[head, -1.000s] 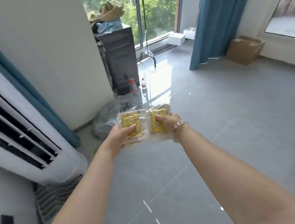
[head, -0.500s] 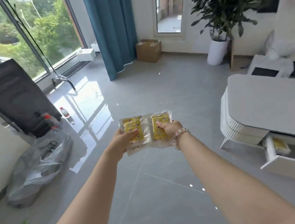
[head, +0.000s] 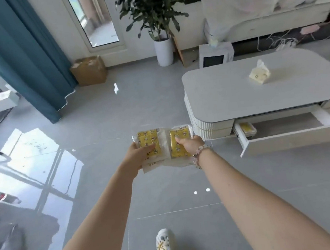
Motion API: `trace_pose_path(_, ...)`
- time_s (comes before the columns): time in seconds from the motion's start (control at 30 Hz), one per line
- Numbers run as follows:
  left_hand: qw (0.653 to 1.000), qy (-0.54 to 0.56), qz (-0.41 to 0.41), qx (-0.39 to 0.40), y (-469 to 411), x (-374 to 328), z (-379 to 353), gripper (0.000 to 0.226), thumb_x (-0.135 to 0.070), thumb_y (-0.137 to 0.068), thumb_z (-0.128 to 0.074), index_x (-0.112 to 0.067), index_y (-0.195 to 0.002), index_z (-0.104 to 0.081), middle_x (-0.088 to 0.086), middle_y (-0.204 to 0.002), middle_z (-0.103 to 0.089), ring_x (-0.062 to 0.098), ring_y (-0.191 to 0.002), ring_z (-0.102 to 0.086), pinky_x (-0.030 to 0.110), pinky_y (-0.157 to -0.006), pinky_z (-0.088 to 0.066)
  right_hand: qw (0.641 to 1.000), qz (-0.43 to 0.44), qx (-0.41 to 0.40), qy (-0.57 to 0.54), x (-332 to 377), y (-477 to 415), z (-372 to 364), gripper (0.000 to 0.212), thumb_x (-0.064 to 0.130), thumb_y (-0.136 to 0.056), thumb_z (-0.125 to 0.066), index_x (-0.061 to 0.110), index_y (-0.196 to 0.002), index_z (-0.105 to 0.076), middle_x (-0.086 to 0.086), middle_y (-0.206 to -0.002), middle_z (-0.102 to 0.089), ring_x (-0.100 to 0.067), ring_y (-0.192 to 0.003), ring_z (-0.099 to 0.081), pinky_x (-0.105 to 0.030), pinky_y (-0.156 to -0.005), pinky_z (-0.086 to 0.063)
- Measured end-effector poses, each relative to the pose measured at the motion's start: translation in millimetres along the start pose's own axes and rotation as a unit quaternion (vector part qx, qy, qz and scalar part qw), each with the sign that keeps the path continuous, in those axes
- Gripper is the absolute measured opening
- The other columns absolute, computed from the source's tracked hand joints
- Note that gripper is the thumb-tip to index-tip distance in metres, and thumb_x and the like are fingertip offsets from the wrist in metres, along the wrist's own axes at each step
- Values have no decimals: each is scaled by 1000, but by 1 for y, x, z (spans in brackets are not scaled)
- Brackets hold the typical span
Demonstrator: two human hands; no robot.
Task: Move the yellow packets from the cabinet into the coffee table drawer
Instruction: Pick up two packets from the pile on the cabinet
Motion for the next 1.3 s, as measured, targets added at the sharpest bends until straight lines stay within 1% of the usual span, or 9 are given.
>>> trace_pose_path(0.23, 990, -59, 4, 127, -71, -20, -116, 30, -12, -87, -66, -10, -116, -58, 6, -99, -69, 22, -83, -67, 35, -71, -55, 990, -46, -126, -53, -19, -39, 100, 73, 41, -90, -60, 1, -144, -29, -13, -147, -38, -30, -132, -41, -34, -101, -37)
trace_pose_path(0.37, 977, -99, 24, 187, -111, -32, -174, 36, -13, -86, -69, -10, -120, -57, 9, -107, -68, 25, -90, -67, 37, -76, -56, 976, -73, -186, -82, -26, -66, 144, 73, 44, -90, -59, 1, -143, -34, -12, -144, -43, -28, -129, -45, -29, -93, -39)
trace_pose_path(0.53, 949, -155, 12, 274, -145, -59, -256, 29, -14, -86, -69, -11, -114, -59, 7, -102, -68, 24, -88, -66, 36, -77, -55, 952, -93, -270, -110, -21, -79, 203, 48, 41, -90, -59, 6, -123, -58, -10, -121, -63, -27, -99, -63, -26, -71, -48)
trace_pose_path(0.67, 918, -204, -12, 340, -153, -71, -329, 20, -13, -87, -67, -9, -106, -63, 8, -98, -69, 27, -91, -66, 39, -83, -55, 926, -103, -330, -155, -28, -75, 253, 37, 38, -91, -60, 7, -111, -64, -7, -107, -66, -25, -93, -63, -24, -68, -48)
trace_pose_path(0.77, 890, -240, -13, 387, -149, -65, -378, 22, -15, -86, -68, -11, -107, -65, 10, -103, -70, 29, -97, -67, 45, -91, -52, 898, -120, -375, -198, -48, -66, 286, 36, 40, -88, -63, 8, -104, -65, -8, -106, -68, -26, -93, -66, -30, -79, -52)
trace_pose_path(0.87, 860, -249, -1, 446, -131, -53, -424, 20, -10, -90, -63, -10, -109, -63, 9, -103, -69, 26, -93, -66, 38, -84, -54, 869, -152, -410, -230, -71, -50, 313, 38, 41, -85, -64, 9, -106, -66, -7, -102, -70, -28, -97, -68, -38, -88, -54)
trace_pose_path(1.0, 832, -261, 0, 489, -116, -45, -476, 12, -8, -90, -62, -17, -99, -63, 6, -101, -69, 21, -87, -66, 30, -75, -53, 844, -166, -437, -265, -93, -41, 348, 34, 37, -87, -64, 10, -106, -66, -5, -99, -69, -25, -95, -67, -34, -85, -53)
trace_pose_path(1.17, 808, -272, -1, 523, -114, -43, -550, 16, -7, -90, -63, -18, -101, -64, 10, -108, -70, 28, -98, -67, 42, -89, -53, 825, -166, -455, -292, -107, -50, 410, 31, 38, -86, -66, 11, -102, -64, -4, -98, -68, -21, -85, -65, -30, -75, -52)
trace_pose_path(1.3, 813, -273, 10, 515, -121, -45, -615, 15, -8, -90, -62, -12, -104, -64, 10, -101, -70, 26, -89, -68, 35, -77, -55, 825, -174, -458, -282, -113, -66, 475, 42, 42, -84, -66, 9, -109, -64, -6, -102, -69, -24, -91, -68, -33, -82, -56)
Point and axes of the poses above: each hand's wrist, its own y-axis away from the middle knuckle, its own z-axis out of the back of the hand, x = y × z, the point moved 10 cm from there along -y, towards the middle knuckle
